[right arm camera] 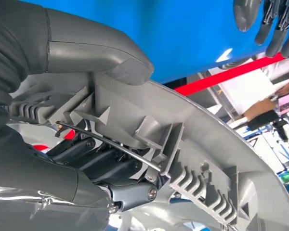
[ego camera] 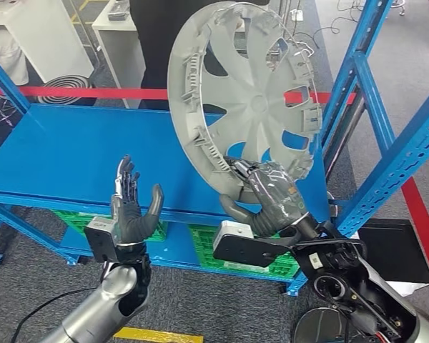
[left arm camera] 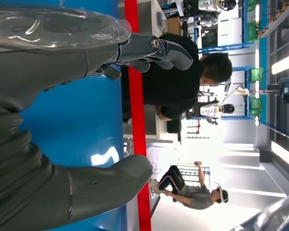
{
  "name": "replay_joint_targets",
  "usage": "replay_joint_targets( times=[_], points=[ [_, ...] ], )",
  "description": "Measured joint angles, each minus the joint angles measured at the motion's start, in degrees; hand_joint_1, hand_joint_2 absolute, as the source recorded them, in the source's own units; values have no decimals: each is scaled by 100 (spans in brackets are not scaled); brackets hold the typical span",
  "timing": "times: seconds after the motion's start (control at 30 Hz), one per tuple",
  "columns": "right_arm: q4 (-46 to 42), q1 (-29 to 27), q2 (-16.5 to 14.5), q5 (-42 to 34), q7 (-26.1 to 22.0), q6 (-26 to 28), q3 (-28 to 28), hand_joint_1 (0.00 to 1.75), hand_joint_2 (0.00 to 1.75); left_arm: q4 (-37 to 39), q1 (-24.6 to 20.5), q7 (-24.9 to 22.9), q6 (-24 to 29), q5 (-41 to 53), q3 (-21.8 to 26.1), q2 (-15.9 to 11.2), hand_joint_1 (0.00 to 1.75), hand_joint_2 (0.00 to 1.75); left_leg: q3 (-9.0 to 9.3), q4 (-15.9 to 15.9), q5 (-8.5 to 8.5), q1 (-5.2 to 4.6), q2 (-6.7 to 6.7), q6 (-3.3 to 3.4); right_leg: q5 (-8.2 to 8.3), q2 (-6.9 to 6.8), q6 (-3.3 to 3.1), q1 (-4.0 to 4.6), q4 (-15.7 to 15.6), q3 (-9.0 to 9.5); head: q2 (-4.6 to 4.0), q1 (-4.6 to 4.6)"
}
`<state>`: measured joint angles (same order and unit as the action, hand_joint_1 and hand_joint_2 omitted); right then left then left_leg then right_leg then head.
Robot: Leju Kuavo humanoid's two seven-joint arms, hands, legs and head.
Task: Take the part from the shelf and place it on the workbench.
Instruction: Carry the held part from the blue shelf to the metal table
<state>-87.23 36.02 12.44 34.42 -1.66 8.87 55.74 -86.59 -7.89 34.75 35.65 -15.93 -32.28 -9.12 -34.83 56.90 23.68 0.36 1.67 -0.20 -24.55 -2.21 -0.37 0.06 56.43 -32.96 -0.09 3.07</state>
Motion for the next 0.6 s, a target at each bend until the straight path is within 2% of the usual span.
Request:
replay_joint_targets(
  times=[0.07,0.1,0.17,0.2,0.3,0.33,0.37,0.4,0.43,0.5,0.53,0.6],
  points=[
    [0,1,-4,0,-5,1,-8,175,175,-11,-4,-1,0,3,0,-2,0,175,51,-176,-26,-48,-2,30,-17,-52,44,12,-9,8,0,-8],
    [0,1,-5,0,-6,2,-10,175,175,-15,-1,-1,0,4,0,-4,0,175,54,-199,-39,-42,-54,47,-25,-84,71,14,-18,18,0,-12],
    [0,-1,-7,0,-7,2,-14,175,175,-21,0,-2,0,5,0,-7,0,175,86,-255,-72,-8,-127,88,-122,-44,126,3,80,-19,0,-28],
    [1,-1,-7,0,-10,2,-16,175,175,-25,-4,-2,0,7,0,-7,0,175,103,-283,-90,15,-165,112,-258,18,150,-1,296,-110,0,-49],
    [5,-19,-7,2,-22,1,-16,175,175,-30,-4,-5,-1,8,0,0,0,175,110,-288,-100,30,-285,143,-780,171,199,-21,1443,-617,0,-122],
    [11,-33,-7,2,-22,0,-15,175,175,-30,-1,-9,-2,8,0,1,0,175,111,-283,-99,31,-332,145,-821,181,209,-24,1661,-723,0,-133],
    [18,-46,-7,2,-21,0,-16,175,175,-30,-1,-13,-3,6,0,1,0,175,111,-276,-97,33,-384,143,-744,188,211,-28,1647,-727,0,-141],
    [25,-54,-7,2,-20,0,-17,175,175,-30,-1,-16,-3,4,0,1,0,175,112,-264,-93,36,-437,136,-560,202,207,-34,1384,-615,0,-150],
    [29,-59,-7,3,-20,0,-21,175,175,-30,-2,-19,-4,2,0,2,0,175,111,-248,-84,40,-490,124,-332,253,196,-44,958,-425,0,-159],
    [33,-60,-7,10,-24,0,-32,175,175,-30,-7,-22,-4,-2,0,5,0,175,83,-204,-70,36,-580,82,-66,413,172,-57,211,-83,0,-167],
    [33,-63,-8,14,-27,0,-38,175,175,-30,-9,-24,-4,-2,0,7,0,175,62,-191,-71,40,-615,54,-39,468,157,-56,38,8,0,-168],
    [35,-71,-9,17,-28,0,-49,175,175,-30,-6,-25,-4,-4,0,7,0,175,32,-201,-96,49,-686,-14,-46,441,104,-41,-20,50,0,-167]
  ],
)
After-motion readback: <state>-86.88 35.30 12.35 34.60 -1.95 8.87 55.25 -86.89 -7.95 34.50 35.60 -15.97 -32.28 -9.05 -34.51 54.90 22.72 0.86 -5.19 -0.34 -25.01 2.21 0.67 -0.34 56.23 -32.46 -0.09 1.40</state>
